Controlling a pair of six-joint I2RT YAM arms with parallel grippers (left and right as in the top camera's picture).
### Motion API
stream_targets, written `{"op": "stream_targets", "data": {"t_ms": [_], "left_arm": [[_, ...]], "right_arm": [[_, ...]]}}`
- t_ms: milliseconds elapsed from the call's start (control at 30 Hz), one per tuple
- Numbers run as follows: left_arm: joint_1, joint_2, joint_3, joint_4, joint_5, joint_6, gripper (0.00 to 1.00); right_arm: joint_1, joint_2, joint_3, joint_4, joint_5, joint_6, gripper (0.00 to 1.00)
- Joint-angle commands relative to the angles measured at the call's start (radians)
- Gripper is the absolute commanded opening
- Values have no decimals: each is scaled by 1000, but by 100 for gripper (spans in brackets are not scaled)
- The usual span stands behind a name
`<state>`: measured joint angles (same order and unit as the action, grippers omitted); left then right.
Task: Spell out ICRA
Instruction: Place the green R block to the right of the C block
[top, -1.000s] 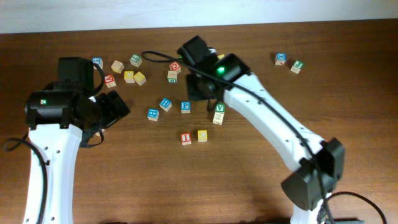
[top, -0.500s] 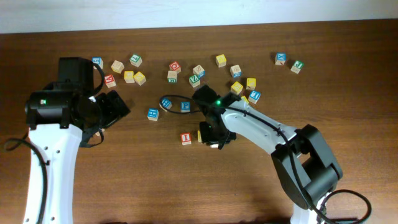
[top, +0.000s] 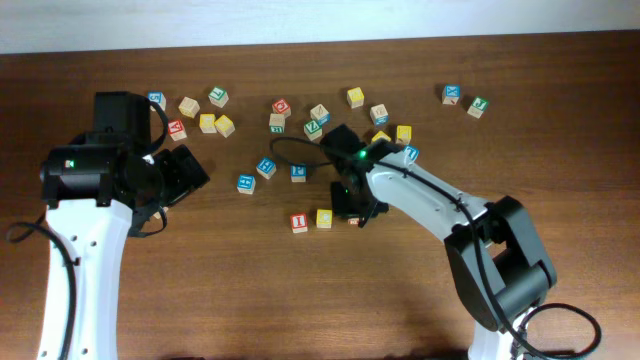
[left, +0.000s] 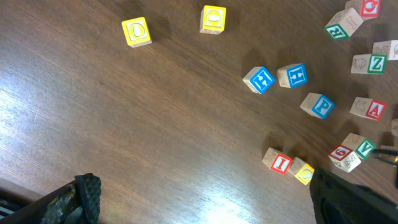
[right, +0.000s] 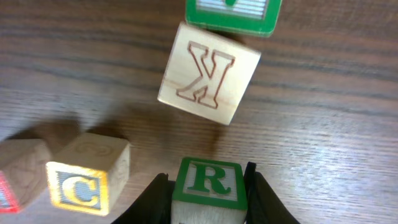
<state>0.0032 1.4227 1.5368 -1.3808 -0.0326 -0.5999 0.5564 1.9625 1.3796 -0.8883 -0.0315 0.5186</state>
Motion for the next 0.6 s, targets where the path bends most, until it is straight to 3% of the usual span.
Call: {"op": "stream_targets", "data": {"t_ms": [0,133,300,567], "left_arm": [[4,-15,4,2,4,-13,99],[5,-15,4,2,3,-13,99],[4,-15,4,2,3,-13,99],[5,-15,4,2,3,-13,99]], "right_arm": [[-3,-79,58,-37,-21,-24,24],[-2,-127,54,-37,90,-24,21],[-23,-127,-69,162,124,-24,20],[-105,-123,-70,407,148,-156,22]]}}
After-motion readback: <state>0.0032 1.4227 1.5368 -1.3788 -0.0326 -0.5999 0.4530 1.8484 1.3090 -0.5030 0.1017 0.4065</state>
